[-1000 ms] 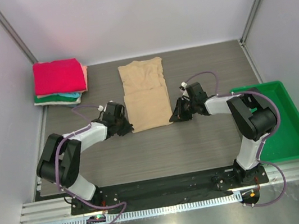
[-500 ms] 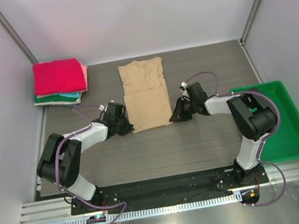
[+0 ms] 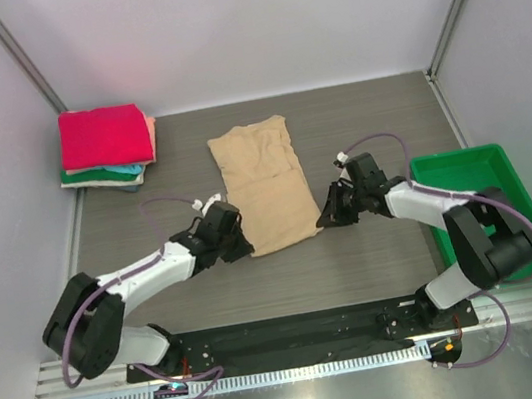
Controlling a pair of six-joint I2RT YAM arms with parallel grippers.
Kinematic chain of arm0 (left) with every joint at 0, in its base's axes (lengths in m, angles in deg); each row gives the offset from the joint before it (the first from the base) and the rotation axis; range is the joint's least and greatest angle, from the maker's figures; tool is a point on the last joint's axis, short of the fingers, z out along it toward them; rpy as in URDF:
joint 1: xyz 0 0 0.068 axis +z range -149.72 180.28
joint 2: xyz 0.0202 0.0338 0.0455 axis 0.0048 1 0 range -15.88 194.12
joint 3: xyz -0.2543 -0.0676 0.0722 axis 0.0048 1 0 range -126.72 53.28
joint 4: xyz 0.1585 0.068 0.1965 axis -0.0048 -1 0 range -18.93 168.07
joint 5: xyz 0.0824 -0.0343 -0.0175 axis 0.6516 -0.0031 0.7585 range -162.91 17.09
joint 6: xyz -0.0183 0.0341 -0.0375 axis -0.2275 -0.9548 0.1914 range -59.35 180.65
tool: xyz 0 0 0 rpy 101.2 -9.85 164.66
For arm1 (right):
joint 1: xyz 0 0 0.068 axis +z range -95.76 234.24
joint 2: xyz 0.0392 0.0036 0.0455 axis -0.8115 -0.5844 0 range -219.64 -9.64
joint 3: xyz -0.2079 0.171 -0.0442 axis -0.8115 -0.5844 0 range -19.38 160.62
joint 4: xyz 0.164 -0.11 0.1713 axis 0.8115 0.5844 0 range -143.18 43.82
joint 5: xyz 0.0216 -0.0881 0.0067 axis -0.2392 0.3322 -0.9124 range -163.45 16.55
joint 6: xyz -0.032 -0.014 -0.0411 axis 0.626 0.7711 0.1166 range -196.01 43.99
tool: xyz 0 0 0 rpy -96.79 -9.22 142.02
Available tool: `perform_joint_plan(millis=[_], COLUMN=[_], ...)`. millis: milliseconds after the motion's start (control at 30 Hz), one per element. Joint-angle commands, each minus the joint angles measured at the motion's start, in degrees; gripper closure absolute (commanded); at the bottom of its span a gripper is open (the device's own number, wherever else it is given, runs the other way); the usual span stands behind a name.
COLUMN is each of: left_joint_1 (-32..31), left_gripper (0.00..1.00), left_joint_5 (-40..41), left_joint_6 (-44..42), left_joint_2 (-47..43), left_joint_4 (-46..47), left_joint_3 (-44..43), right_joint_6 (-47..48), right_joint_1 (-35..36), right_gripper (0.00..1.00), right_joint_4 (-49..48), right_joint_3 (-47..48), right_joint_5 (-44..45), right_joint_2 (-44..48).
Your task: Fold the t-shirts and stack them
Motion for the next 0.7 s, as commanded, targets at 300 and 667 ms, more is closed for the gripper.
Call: perform_joint_plan(millis=[300, 667], left_joint_1=[-18.2, -26.3], left_gripper=[1.0, 1.0], left_joint_5=[9.8, 16.7], left_joint_6=[12.7, 18.0], left_joint_2=[-19.3, -20.2], left_joint_4=[-16.6, -32.5], left_joint_3=[2.0, -11.7], right_joint_6=[-3.5, -4.5], right_joint_1=[3.1, 5.6], right_gripper=[0.99, 0.99], right_joint_4=[19.7, 32.2], right_joint_3=[-7.8, 5.5], right_joint_5=[2.7, 8.8], right_joint_2=[28.0, 37.4])
